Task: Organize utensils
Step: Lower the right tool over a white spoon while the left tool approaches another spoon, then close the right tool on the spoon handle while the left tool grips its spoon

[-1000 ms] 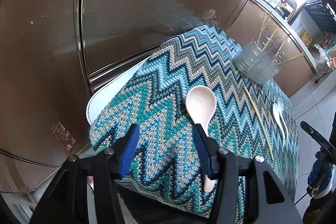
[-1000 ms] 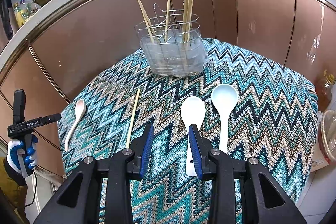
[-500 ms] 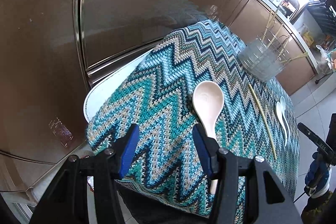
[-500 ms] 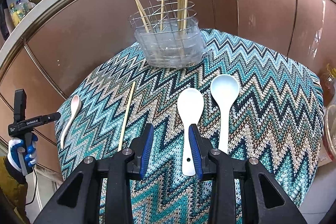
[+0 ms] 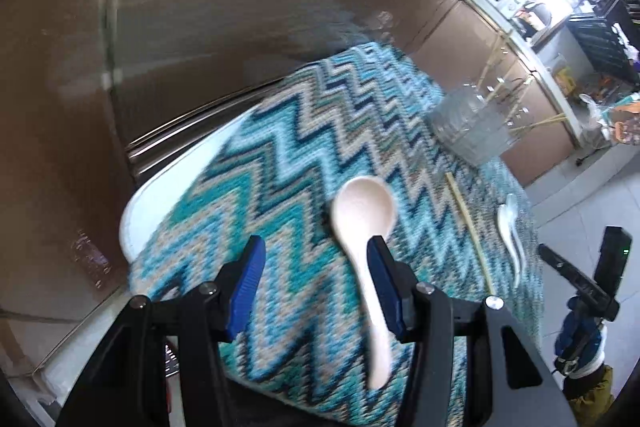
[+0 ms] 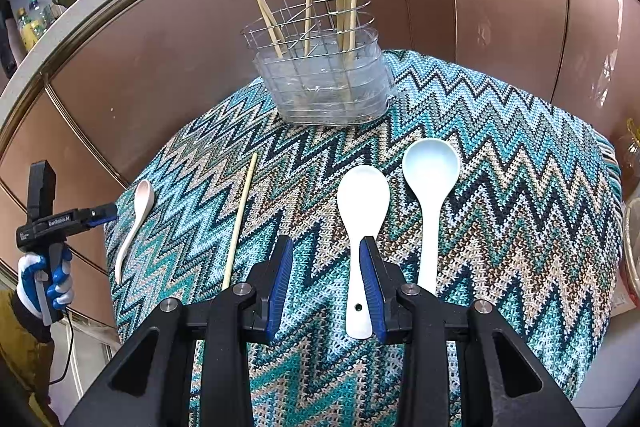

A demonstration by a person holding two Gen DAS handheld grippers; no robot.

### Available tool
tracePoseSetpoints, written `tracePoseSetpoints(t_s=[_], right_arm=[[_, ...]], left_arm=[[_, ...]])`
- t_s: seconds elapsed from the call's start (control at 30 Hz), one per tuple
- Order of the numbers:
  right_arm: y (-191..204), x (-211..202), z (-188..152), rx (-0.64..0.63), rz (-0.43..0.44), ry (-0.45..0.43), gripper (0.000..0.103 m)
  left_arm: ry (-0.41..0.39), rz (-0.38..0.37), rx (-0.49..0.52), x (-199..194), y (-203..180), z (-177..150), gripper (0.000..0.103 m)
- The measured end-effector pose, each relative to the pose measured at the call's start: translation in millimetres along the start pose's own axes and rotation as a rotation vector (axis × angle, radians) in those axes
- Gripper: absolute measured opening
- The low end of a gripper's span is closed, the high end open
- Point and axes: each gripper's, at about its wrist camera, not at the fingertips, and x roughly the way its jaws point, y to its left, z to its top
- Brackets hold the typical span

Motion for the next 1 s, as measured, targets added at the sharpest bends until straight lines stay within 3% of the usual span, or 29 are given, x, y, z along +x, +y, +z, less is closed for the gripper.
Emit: tracePoseSetpoints(t_s=[0.43, 1.0], right_arm=[[-25, 31, 24, 0.026, 0.058, 0.072, 0.034], [-47, 85, 44, -0.014, 0.065, 0.196, 0.034]], left_arm=[[0.074, -0.083, 0.011, 35, -9, 17, 0.048], [0.134, -0.041, 0.075, 52, -21, 27, 0.044]])
